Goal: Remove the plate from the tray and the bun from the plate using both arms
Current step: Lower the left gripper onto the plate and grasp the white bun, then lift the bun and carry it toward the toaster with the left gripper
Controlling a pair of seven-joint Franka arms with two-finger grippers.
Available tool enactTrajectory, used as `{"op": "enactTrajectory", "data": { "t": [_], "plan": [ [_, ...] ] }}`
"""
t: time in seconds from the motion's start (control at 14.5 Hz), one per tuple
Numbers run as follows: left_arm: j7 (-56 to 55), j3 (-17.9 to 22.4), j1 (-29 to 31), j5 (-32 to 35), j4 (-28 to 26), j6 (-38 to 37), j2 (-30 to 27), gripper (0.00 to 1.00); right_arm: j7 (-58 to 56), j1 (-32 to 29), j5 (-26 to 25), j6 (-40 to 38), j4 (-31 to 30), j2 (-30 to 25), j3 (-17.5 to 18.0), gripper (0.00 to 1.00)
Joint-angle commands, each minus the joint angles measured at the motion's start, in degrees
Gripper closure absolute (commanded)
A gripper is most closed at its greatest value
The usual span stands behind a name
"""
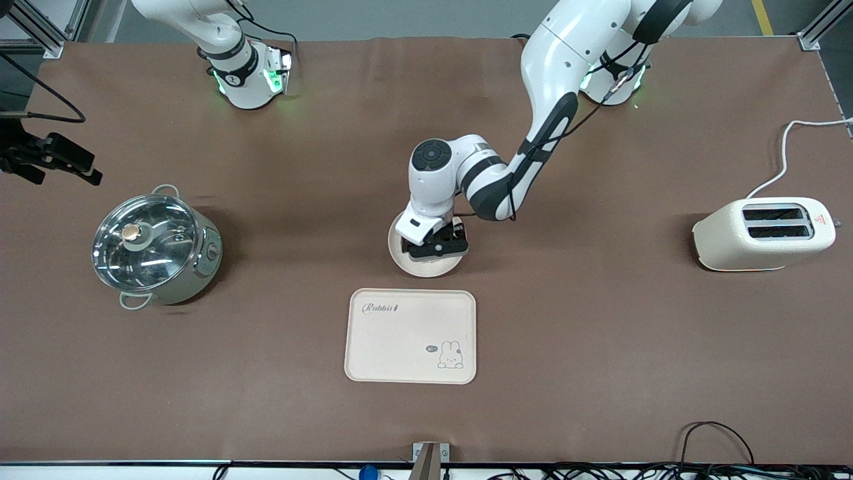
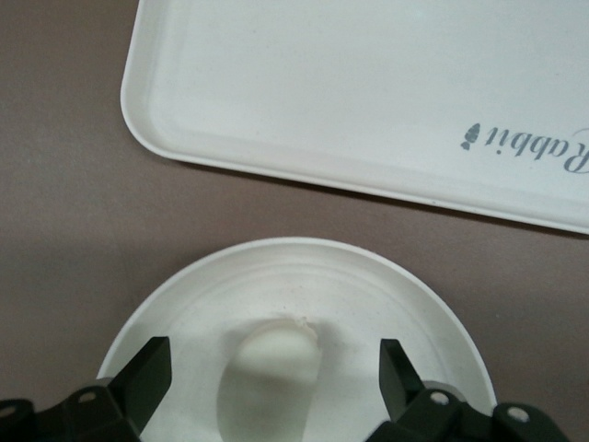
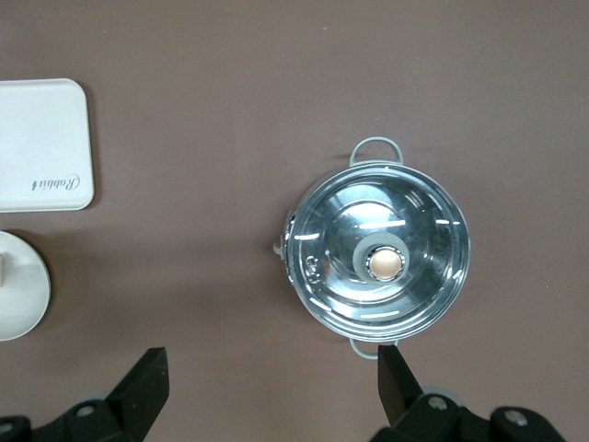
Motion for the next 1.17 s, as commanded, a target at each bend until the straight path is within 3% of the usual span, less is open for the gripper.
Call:
{"op": "enactTrajectory", "data": {
  "t": [0.0,0.14,0.28,0.48,0.62,0.76,0.83,1.1],
  "plan": [
    [-2.9,0.3,-1.1,1.5,0.9,0.6,1.5,0.05,-0.8,-1.1,-1.0,1.5,-2.6,-1.8,0.7,0.00],
    [-2.9,0.4,-1.1,1.8,0.7,1.5,2.2,0.11,-1.9,-1.2,-1.0,1.4,-2.5,-1.8,0.8,0.00],
    [-3.0,0.4,-1.2,1.9,0.6,2.9,2.6,0.27,-3.6,-1.9,-1.1,1.0,-2.3,-1.8,1.2,0.00],
    [-3.0,0.4,-1.1,1.8,0.6,2.9,2.5,0.76,-7.2,-4.3,-1.1,0.7,-1.8,-1.5,1.8,0.00],
    [-2.7,0.4,-0.9,1.9,0.6,2.7,2.2,0.94,-7.7,-5.4,-1.1,0.6,-0.6,-1.4,2.7,0.00],
    [-0.8,0.3,-0.1,1.9,0.6,0.5,0.9,0.98,-7.7,-6.9,-1.1,0.0,0.2,-1.1,3.8,0.00],
    [2.7,0.3,1.2,1.0,0.9,-4.5,-1.7,0.99,-7.7,-7.3,-1.1,0.0,0.2,-1.1,4.1,0.00],
    [26.5,-2.8,14.9,-11.5,0.6,-17.8,-11.6,0.99,-7.2,-10.2,-1.0,-0.1,0.2,-1.0,7.8,0.00]
  ]
}}
